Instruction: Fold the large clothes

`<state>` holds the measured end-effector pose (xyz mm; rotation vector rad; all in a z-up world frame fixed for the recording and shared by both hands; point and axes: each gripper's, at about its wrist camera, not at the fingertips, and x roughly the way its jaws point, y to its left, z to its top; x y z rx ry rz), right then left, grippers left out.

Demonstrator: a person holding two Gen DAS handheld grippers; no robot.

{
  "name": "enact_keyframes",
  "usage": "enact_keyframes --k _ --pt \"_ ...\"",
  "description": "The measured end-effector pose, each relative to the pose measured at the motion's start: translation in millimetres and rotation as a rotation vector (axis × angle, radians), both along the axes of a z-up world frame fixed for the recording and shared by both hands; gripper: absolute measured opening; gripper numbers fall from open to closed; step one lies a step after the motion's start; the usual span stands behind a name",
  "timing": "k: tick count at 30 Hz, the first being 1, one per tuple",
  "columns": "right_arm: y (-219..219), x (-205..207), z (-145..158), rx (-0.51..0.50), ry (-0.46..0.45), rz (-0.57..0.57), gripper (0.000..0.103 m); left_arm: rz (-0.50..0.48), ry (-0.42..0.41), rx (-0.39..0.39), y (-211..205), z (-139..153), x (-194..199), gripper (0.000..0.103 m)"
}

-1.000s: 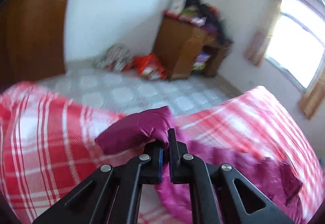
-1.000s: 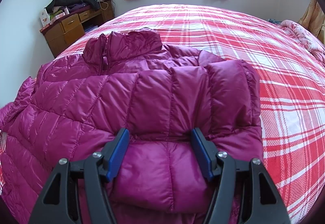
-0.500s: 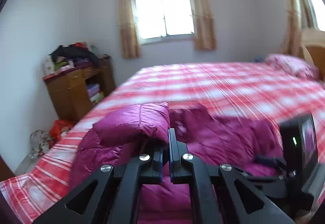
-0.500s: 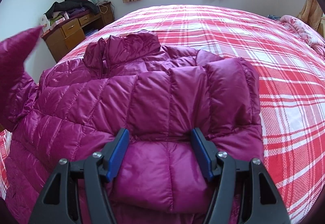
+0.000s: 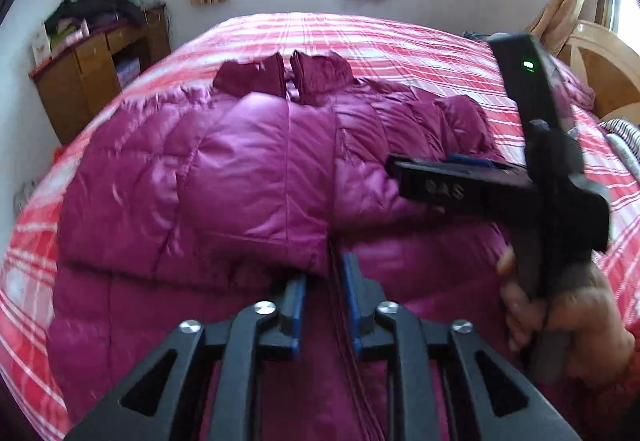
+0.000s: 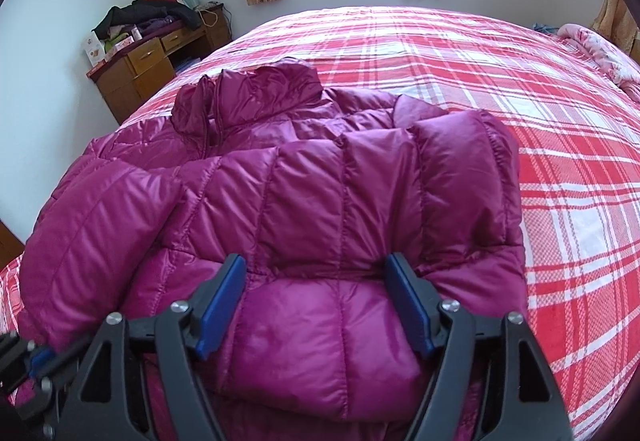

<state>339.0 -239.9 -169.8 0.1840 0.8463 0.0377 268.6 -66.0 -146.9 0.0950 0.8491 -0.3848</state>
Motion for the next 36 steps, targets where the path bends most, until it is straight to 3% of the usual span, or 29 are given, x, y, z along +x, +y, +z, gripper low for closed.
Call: enact_keyframes --k 4,7,10,13,14,16,19,21,22,23,25,29,33,35,36 --pt "8.0 4.9 1.6 -0.052 0.036 0.017 0.085 0.011 -0.018 0.019 8.3 8.0 -19.7 0.043" --pt "1.0 -13.4 16.8 -0.029 0.015 -0.051 0.084 0.051 -0.103 0.012 29.3 23.6 -47.1 0.045" --pt "7.1 -38.3 42.4 0.052 -0.054 -0.06 0.084 0.174 -0.135 -0.056 67.1 32.1 -56.9 0.045" --pt "46.6 -52.6 69.3 0.075 -0.118 0.053 0.086 0.376 -0.125 -0.018 104.0 31.6 -50.2 0.045" --pt "61.8 -53.3 74.4 0.067 -0.128 0.096 0.094 0.428 -0.12 -0.006 114.9 31.8 -48.9 0.045" --pt "100.0 -51.4 78.2 0.033 -0.135 0.183 0.103 0.512 -0.105 -0.011 138.9 33.6 -49.1 0.045" --pt "151.0 -38.0 68.3 -0.155 -0.129 0.238 0.103 0.561 -0.09 -0.025 158.2 38.2 -47.5 0.045" --pt "171.4 -25.7 52.8 -0.269 -0.087 0.265 0.096 0.58 -0.094 -0.027 168.0 42.2 -50.6 0.045" --pt "172.6 -21.7 47.2 -0.296 -0.072 0.274 0.072 0.584 -0.096 -0.026 170.0 44.0 -51.5 0.045" --pt "166.9 -17.7 43.0 -0.301 -0.049 0.274 0.053 0.583 -0.097 -0.032 173.2 45.3 -51.7 0.045" --pt "138.1 -18.7 45.5 -0.218 -0.042 0.241 0.053 0.582 -0.1 -0.046 177.9 46.5 -47.6 0.045" --pt "57.5 -29.7 39.3 -0.125 -0.023 0.065 0.078 0.571 -0.103 -0.045 172.5 45.4 -34.6 0.045" --pt "0.5 -57.1 28.2 -0.028 0.031 -0.083 0.078 0.553 -0.105 -0.015 156.7 49.1 -17.5 0.045" --pt "-6.4 -67.2 36.3 -0.023 0.004 -0.114 0.062 0.548 -0.116 0.026 146.3 52.8 -5.5 0.045" --pt "-5.0 -70.6 46.3 -0.023 -0.03 -0.116 0.059 0.536 -0.126 0.044 140.3 54.9 0.4 0.045"
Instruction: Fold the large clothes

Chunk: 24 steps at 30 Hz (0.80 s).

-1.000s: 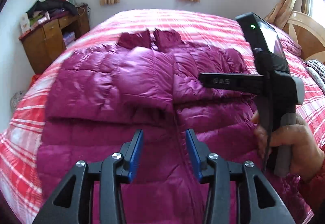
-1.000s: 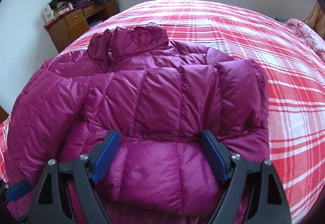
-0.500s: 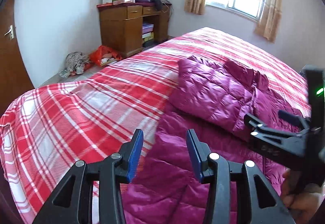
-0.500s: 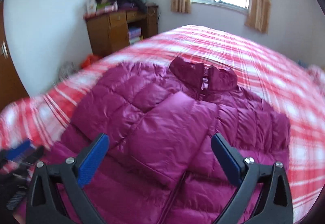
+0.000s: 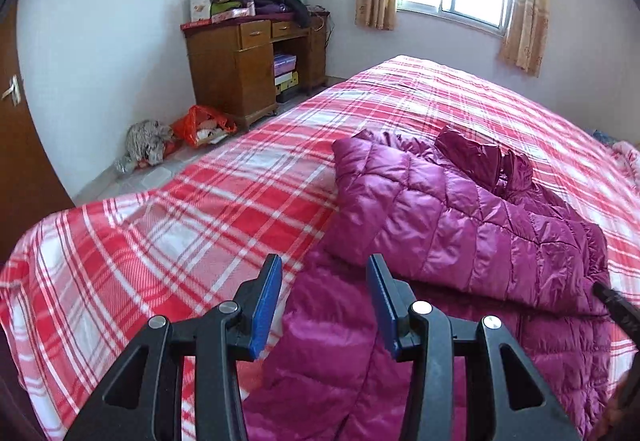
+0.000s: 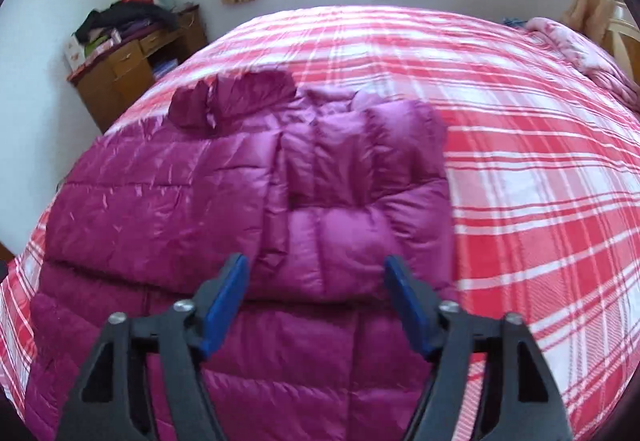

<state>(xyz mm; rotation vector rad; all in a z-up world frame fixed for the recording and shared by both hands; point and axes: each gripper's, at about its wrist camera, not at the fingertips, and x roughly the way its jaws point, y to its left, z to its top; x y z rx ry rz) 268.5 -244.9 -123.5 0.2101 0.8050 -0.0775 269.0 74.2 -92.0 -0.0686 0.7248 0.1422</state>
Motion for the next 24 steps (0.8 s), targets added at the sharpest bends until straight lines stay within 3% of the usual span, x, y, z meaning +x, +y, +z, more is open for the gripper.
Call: enact_keyframes --k 3,5,8,13,15,17,24 --pt "19.1 5.1 26.8 -0.005 -0.104 0.037 0.059 -0.035 -0.02 0.044 -14.6 5.2 21.1 0.045" --pt "39.1 24.6 31.7 -0.04 -0.107 0.114 0.059 -0.034 -0.007 0.064 -18.8 4.1 38.7 0.045" --pt "58.2 52.7 14.8 -0.091 -0.052 0.161 0.059 -0.006 0.028 0.064 -18.2 -6.1 69.5 0.045" --pt "53.3 79.1 -31.3 -0.088 0.081 0.157 0.059 0.061 0.1 0.055 -5.7 -42.5 105.7 0.045" --pt "46.0 75.0 -42.6 -0.043 0.077 0.166 0.061 0.088 0.131 0.037 0.3 -63.9 109.6 0.045" --pt "43.9 74.4 -42.3 -0.036 0.07 0.17 0.062 0.094 0.11 0.023 2.5 -79.2 106.3 0.048" --pt "49.2 77.2 -47.2 -0.075 0.069 0.166 0.066 0.122 0.116 0.167 -16.5 -84.2 112.0 0.052"
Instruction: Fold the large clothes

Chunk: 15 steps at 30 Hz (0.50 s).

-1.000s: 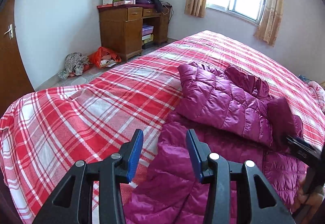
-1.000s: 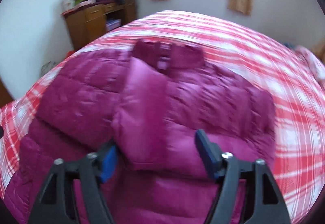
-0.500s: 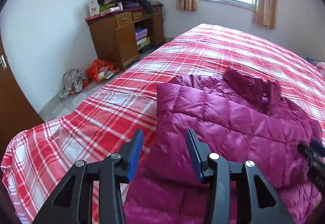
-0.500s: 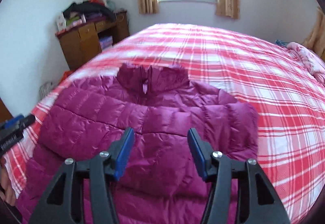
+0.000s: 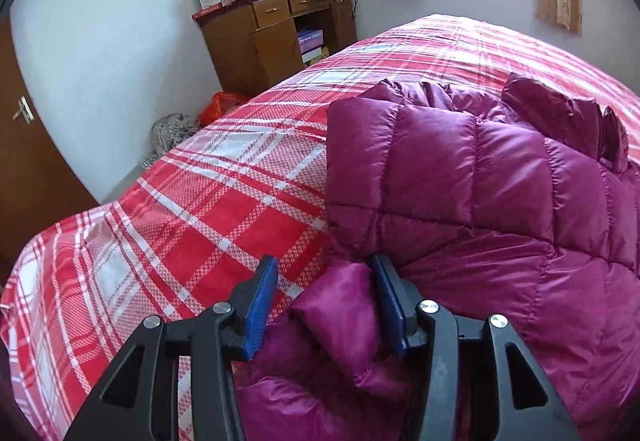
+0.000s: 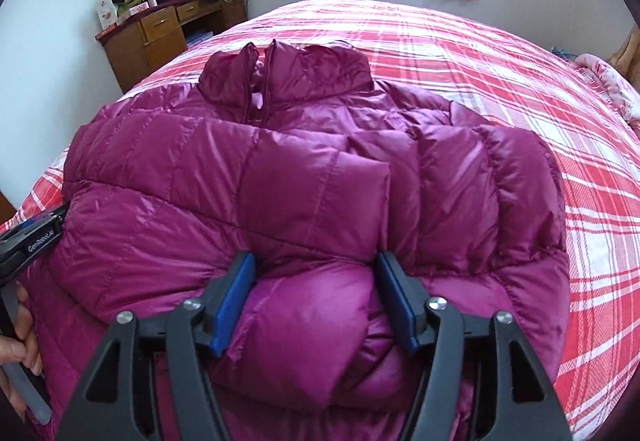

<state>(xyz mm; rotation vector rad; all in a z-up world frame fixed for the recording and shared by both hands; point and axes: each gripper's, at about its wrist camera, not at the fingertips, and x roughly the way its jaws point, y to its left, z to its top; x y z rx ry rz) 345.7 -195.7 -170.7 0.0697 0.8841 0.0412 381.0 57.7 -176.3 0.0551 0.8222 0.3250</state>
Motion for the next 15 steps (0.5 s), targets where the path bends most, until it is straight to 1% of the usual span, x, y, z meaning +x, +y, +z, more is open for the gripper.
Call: enact_keyframes --k 2,3,4,6,7,8,9,10,12,13,15 --pt "2.0 -1.9 1.4 -0.009 -0.002 -0.002 0.066 0.002 -0.001 0.013 -1.6 0.8 -0.2 0.053" --pt "2.8 0.6 1.3 -0.009 -0.002 -0.003 0.067 0.005 -0.003 0.008 0.2 1.1 -0.7 0.055" --pt "2.0 0.4 1.3 -0.006 -0.001 -0.005 0.07 0.009 -0.008 -0.01 3.3 2.4 -2.4 0.058" --pt "0.3 0.5 2.9 0.007 0.014 0.005 0.073 -0.004 -0.01 -0.107 16.4 6.5 -8.0 0.06" --pt "-0.5 -0.1 5.4 0.004 0.031 0.012 0.074 -0.022 -0.001 -0.18 25.2 9.1 -11.5 0.06" --pt "-2.7 -1.6 9.2 0.012 0.053 0.021 0.074 -0.038 0.022 -0.27 36.0 14.4 -17.7 0.06" --pt "-7.8 -4.3 15.3 0.047 0.07 0.03 0.074 -0.045 0.038 -0.336 44.1 20.7 -23.8 0.06" --pt "-16.2 -6.8 24.2 0.103 0.073 0.035 0.074 -0.049 0.042 -0.375 48.8 25.5 -27.6 0.06" --pt "-31.2 -3.5 41.4 0.167 0.076 0.015 0.074 -0.059 0.025 -0.455 58.9 42.3 -35.4 0.06" --pt "-38.9 3.6 50.1 0.184 0.085 -0.006 0.074 -0.059 0.007 -0.475 61.1 51.4 -36.4 0.06" --pt "-53.2 24.5 66.2 0.229 0.098 -0.057 0.074 -0.044 -0.009 -0.478 60.0 68.8 -30.0 0.062"
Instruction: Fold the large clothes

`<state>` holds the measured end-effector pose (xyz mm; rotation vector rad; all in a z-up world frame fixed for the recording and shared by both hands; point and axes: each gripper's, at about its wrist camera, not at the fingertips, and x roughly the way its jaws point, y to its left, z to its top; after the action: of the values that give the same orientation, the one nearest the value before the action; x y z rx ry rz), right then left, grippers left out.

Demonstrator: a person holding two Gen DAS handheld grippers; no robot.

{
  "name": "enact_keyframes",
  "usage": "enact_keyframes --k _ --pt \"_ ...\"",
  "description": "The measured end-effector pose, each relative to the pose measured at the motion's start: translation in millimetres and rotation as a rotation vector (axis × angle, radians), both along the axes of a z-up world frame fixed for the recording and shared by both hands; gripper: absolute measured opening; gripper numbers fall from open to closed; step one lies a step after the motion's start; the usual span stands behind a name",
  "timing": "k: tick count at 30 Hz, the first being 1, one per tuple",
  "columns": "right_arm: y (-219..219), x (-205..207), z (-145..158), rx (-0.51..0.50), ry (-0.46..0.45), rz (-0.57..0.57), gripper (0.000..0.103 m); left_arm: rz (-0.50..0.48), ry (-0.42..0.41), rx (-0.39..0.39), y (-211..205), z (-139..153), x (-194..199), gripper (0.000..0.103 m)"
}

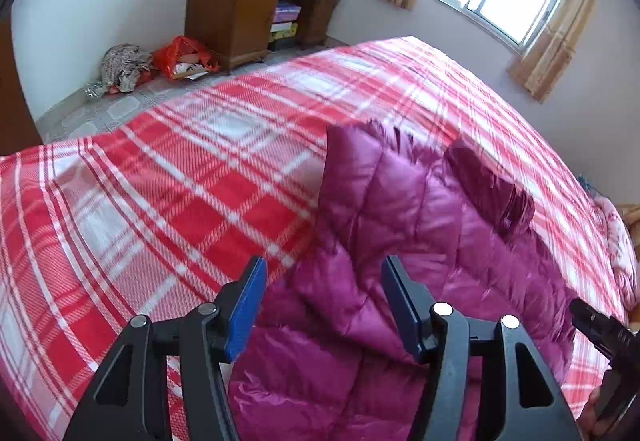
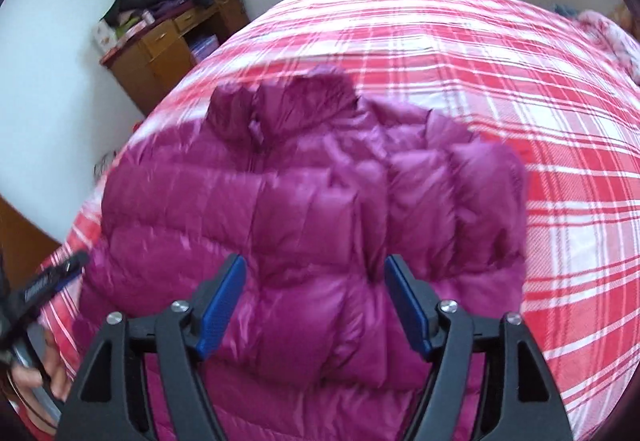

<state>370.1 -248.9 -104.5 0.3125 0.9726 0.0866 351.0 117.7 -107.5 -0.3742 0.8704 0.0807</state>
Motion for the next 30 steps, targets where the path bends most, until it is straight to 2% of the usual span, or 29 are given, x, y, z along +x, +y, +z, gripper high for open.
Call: enact_keyframes --k 2,5,9,13,20,24,27,28,30 --pt "-7.9 24.1 10.4 0.033 0.011 -0.025 0.074 -0.019 -0.015 0.002 -11.3 10.8 9.7 0.062" --pt "-6.8 67.9 18.3 0.011 0.042 -0.037 0.074 -0.072 -0.021 0.055 -32.5 25.2 40.2 0.063" --pt "-6.9 117.5 9.4 0.093 0.127 -0.097 0.074 -0.141 -0.003 0.113 -55.0 30.9 81.2 0.063" --pt "-6.6 153.5 -5.8 0.14 0.173 -0.156 0.074 -0.167 0.018 0.157 -68.2 20.4 105.6 0.063" --pt "2.7 188.0 -22.8 0.178 0.217 -0.191 0.074 -0.147 -0.001 0.203 -72.6 4.2 122.7 0.063" --pt "14.5 198.8 -33.7 0.118 0.257 -0.181 0.074 -0.133 0.014 0.211 -76.3 -15.7 121.4 0.063" --pt "20.4 199.8 -42.2 0.11 0.289 -0.151 0.074 -0.14 0.019 0.256 -83.4 -24.1 118.7 0.063" --pt "20.7 198.0 -42.4 0.111 0.291 -0.137 0.073 -0.147 0.01 0.271 -85.3 -24.6 116.6 0.063" --pt "17.9 192.8 -38.6 0.109 0.285 -0.11 0.064 -0.155 -0.003 0.286 -87.0 -23.0 112.6 0.063"
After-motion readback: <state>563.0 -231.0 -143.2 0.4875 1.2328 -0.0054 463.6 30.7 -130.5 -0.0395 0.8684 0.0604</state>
